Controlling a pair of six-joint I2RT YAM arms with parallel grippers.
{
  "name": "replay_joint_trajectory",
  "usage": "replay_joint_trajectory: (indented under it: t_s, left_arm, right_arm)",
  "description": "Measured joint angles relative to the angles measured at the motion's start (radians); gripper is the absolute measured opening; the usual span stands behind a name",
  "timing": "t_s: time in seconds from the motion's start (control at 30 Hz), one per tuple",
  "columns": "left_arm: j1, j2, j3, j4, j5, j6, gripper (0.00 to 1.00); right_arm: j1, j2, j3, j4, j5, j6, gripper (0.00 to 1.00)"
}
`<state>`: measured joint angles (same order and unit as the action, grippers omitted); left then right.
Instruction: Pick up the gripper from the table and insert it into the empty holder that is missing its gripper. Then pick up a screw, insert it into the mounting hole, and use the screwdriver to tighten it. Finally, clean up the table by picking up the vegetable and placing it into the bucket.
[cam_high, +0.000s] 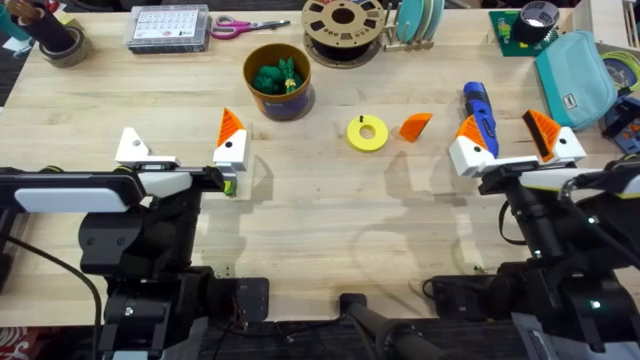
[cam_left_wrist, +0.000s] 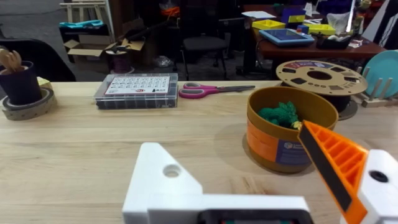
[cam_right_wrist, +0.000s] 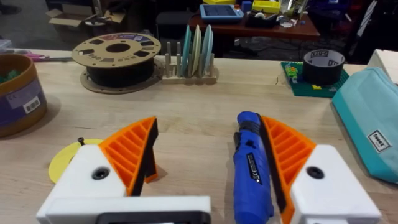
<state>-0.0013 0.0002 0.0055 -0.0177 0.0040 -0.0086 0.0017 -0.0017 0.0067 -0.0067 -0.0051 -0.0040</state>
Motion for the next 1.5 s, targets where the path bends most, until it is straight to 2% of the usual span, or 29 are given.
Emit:
replay_joint_trajectory:
  t_s: [0.33, 0.47, 0.53, 0.63, 0.8, 0.97, 1.1, 1.3, 1.5]
  left_arm:
    - [0.000, 0.000, 0.000, 0.004, -0.003, 0.000, 0.945]
    - [0.000, 0.000, 0.001, 0.037, -0.005, 0.000, 0.945]
    - [0.000, 0.000, 0.006, 0.030, -0.006, 0.000, 0.945]
    - [0.000, 0.000, 0.051, -0.011, -0.009, 0.000, 0.945]
    - [0.000, 0.020, 0.231, -0.127, -0.031, 0.000, 0.947]
    - [0.000, 0.146, 0.449, -0.299, -0.040, 0.000, 0.945]
    - [0.000, 0.296, 0.620, -0.449, -0.046, 0.000, 0.946]
    - [0.000, 0.530, 0.842, -0.679, -0.050, 0.000, 0.946]
    - [0.000, 0.728, 0.974, -0.845, -0.050, 0.000, 0.948]
  right_arm:
    - [0.000, 0.000, 0.000, 0.005, 0.000, 0.000, 0.995]
    - [0.000, 0.002, 0.000, 0.111, -0.003, 0.000, 0.995]
    - [0.000, 0.002, 0.004, 0.167, -0.004, 0.000, 0.995]
    - [0.000, 0.002, 0.039, 0.167, -0.007, 0.000, 0.996]
    - [0.000, 0.002, 0.194, 0.088, -0.014, 0.000, 0.994]
    - [0.000, 0.054, 0.403, -0.089, -0.018, 0.000, 0.995]
    - [0.000, 0.162, 0.556, -0.262, -0.019, 0.000, 0.995]
    - [0.000, 0.388, 0.772, -0.530, -0.019, 0.000, 0.995]
    - [0.000, 0.622, 0.939, -0.739, -0.019, -0.003, 0.995]
